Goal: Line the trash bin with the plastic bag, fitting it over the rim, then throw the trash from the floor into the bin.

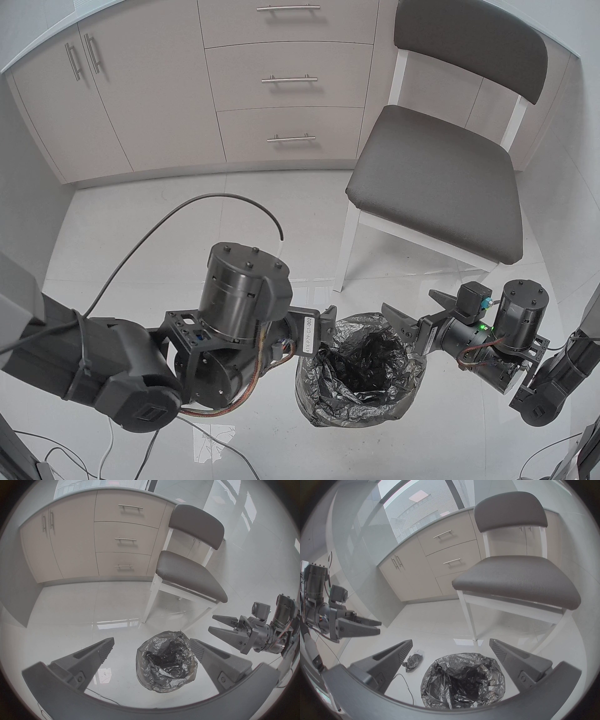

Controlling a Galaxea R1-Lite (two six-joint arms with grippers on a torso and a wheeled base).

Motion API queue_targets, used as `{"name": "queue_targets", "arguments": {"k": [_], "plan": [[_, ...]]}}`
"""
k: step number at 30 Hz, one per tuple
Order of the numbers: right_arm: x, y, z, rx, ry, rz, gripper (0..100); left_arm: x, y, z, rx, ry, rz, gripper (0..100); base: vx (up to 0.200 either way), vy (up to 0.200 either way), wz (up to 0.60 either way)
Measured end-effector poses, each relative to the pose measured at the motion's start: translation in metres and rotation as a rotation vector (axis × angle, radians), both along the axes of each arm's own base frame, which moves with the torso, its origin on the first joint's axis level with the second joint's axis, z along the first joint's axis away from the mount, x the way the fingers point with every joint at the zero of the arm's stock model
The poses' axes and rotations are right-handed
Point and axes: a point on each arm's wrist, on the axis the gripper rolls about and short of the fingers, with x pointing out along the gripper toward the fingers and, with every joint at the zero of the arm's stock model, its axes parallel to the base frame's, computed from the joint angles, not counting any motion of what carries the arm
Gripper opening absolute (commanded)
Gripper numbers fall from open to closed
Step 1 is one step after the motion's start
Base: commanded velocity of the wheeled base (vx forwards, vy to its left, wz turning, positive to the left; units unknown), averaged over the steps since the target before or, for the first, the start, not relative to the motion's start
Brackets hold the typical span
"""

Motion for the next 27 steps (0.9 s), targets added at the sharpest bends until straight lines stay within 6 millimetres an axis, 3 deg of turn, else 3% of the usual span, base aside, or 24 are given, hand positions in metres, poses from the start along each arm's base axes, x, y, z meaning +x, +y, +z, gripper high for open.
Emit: {"name": "queue_targets", "arguments": {"k": [6, 13, 18, 22, 27], "plan": [[0.005, -0.001, -0.020, -0.028, 0.054, -0.002, 100, -0.004, 0.009, -0.002, 0.011, 0.011, 0.009, 100, 0.000, 0.000, 0.00], [0.037, 0.000, -0.067, -0.059, 0.103, -0.049, 100, 0.003, 0.021, -0.011, 0.028, 0.031, 0.048, 100, 0.000, 0.000, 0.00], [0.046, -0.001, -0.094, -0.081, 0.151, -0.067, 100, 0.014, 0.038, -0.012, 0.053, 0.043, 0.102, 100, 0.000, 0.000, 0.00], [0.046, -0.002, -0.094, -0.053, 0.165, -0.074, 100, 0.035, 0.068, -0.013, 0.072, 0.063, 0.172, 100, 0.000, 0.000, 0.00], [0.041, 0.000, -0.078, 0.024, 0.149, -0.066, 100, 0.071, 0.113, -0.022, 0.050, 0.122, 0.233, 100, 0.000, 0.000, 0.00]]}}
